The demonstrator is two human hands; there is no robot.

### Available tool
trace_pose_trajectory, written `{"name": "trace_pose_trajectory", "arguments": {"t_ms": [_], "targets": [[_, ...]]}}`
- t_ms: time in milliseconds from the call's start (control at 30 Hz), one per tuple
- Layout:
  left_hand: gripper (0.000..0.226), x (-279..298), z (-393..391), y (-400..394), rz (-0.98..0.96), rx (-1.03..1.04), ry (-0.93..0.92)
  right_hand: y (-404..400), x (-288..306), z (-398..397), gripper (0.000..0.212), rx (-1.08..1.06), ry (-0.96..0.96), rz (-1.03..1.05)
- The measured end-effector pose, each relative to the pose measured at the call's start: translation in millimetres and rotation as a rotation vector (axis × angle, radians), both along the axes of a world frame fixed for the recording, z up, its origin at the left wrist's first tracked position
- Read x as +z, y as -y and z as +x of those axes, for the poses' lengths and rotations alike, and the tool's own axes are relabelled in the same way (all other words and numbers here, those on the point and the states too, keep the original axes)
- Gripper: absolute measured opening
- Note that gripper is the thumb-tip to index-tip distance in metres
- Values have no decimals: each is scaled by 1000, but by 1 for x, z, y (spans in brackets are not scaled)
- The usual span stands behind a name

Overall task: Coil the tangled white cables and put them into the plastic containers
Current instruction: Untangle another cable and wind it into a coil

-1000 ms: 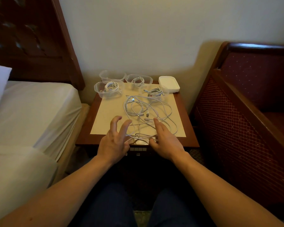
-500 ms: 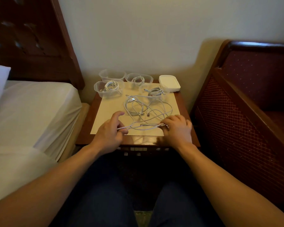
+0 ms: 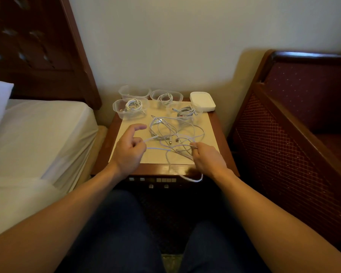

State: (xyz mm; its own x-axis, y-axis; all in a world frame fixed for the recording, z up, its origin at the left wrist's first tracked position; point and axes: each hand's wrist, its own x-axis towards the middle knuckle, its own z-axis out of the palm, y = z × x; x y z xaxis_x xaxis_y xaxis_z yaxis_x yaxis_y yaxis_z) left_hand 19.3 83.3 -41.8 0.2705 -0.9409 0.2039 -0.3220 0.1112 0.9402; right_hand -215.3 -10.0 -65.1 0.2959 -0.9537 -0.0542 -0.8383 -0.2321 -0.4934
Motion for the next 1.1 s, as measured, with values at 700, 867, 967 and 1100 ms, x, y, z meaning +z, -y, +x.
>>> {"name": "trace_pose_trajectory", "arguments": {"t_ms": [700, 867, 967, 1100], "targets": [[22, 51, 42, 12, -194, 655, -387, 19, 6, -8, 28, -223, -358, -104], [31, 91, 64, 28, -421, 613, -957, 4, -10, -4, 56, -109, -565, -158], [36, 104, 64, 30, -392, 517, -1036, 0, -20, 0, 73, -66, -594, -116], [20, 95, 43, 23, -278, 504, -611, -5, -14, 17, 75, 46, -502, -102]]}}
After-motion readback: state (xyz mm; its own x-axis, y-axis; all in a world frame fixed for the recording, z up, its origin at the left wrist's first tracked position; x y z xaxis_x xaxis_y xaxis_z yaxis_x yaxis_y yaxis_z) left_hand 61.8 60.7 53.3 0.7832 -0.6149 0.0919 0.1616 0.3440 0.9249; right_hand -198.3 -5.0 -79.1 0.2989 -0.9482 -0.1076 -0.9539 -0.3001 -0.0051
